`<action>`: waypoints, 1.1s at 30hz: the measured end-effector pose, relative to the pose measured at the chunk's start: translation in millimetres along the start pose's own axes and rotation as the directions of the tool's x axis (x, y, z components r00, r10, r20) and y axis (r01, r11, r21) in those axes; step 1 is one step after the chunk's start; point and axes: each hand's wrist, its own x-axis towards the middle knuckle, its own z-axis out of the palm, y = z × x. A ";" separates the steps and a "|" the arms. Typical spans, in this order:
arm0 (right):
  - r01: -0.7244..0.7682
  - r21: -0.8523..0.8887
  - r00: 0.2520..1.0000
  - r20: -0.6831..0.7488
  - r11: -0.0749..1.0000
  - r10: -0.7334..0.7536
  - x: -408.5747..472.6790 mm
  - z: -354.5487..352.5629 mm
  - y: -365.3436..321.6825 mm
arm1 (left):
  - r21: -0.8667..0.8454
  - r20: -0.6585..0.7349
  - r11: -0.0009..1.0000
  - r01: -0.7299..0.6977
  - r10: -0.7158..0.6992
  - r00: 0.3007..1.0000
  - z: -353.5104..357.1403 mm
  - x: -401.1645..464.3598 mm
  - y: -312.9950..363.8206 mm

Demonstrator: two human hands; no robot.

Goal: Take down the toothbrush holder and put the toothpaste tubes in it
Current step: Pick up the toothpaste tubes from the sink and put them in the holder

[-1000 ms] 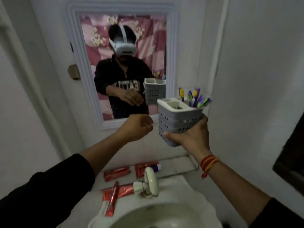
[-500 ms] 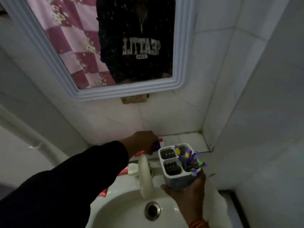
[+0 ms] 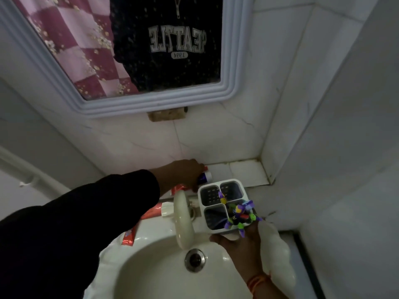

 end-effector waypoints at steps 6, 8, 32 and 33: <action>-0.026 0.037 1.000 -0.003 0.999 0.026 -1.1 -3.3 -2.3 | 0.133 -0.075 0.990 0.041 -0.031 0.997 14.8 3.0 6.2; -0.043 0.062 0.999 0.009 0.997 0.042 0.4 -6.4 -3.1 | 0.177 -0.088 0.984 0.026 -0.010 0.996 7.3 -0.7 8.6; 0.027 0.055 0.998 0.048 0.998 -0.030 4.8 -11.1 -16.5 | 0.175 -0.110 0.984 -0.029 0.049 0.993 -59.7 -7.6 29.4; 0.021 0.065 0.999 0.041 0.998 -0.023 5.1 -11.5 -17.2 | 0.218 -0.087 0.976 0.008 0.011 0.996 -44.6 -3.7 20.9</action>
